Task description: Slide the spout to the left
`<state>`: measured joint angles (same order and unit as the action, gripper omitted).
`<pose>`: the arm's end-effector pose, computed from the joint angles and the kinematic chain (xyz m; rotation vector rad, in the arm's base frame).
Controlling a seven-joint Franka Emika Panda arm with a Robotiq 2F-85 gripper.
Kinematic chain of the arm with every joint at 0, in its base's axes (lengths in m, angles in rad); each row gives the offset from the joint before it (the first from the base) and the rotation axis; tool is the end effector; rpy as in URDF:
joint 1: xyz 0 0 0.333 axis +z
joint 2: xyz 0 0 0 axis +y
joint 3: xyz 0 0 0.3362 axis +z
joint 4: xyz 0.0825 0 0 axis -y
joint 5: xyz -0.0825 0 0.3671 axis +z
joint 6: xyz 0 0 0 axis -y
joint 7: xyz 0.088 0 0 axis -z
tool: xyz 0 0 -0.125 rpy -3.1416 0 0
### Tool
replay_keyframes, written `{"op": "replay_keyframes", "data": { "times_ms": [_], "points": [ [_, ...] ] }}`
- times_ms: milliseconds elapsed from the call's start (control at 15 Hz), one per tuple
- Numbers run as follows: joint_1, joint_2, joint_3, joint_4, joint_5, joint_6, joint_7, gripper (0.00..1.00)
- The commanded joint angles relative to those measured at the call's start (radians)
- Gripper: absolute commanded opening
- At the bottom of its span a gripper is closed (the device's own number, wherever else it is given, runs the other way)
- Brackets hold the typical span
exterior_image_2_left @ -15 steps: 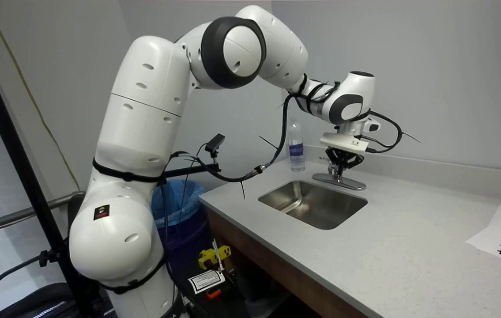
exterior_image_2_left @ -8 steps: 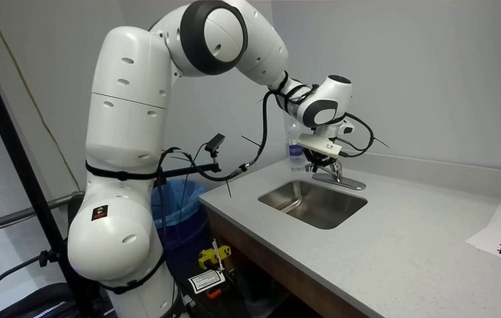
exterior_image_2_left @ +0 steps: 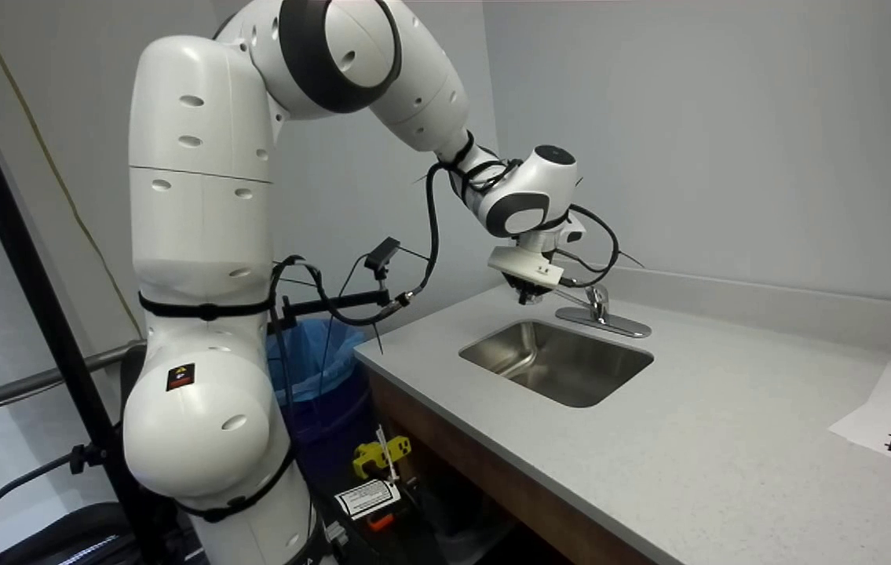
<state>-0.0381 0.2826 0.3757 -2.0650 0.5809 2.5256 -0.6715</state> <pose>0.5702 0.1912 0.3382 -2.5847 -0.7085 -0.3391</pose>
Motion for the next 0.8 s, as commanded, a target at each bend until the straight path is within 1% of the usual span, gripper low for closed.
{"op": "replay_keyframes", "data": {
  "times_ms": [0, 200, 733],
  "points": [
    [0.027, -0.052, 0.033, -0.086, 0.141, 0.106, -0.139, 0.0],
    [0.053, -0.07, 0.035, -0.104, 0.194, 0.106, -0.178, 0.0],
    [0.09, -0.142, -0.016, -0.077, 0.166, -0.024, -0.13, 0.0]
  ]
}}
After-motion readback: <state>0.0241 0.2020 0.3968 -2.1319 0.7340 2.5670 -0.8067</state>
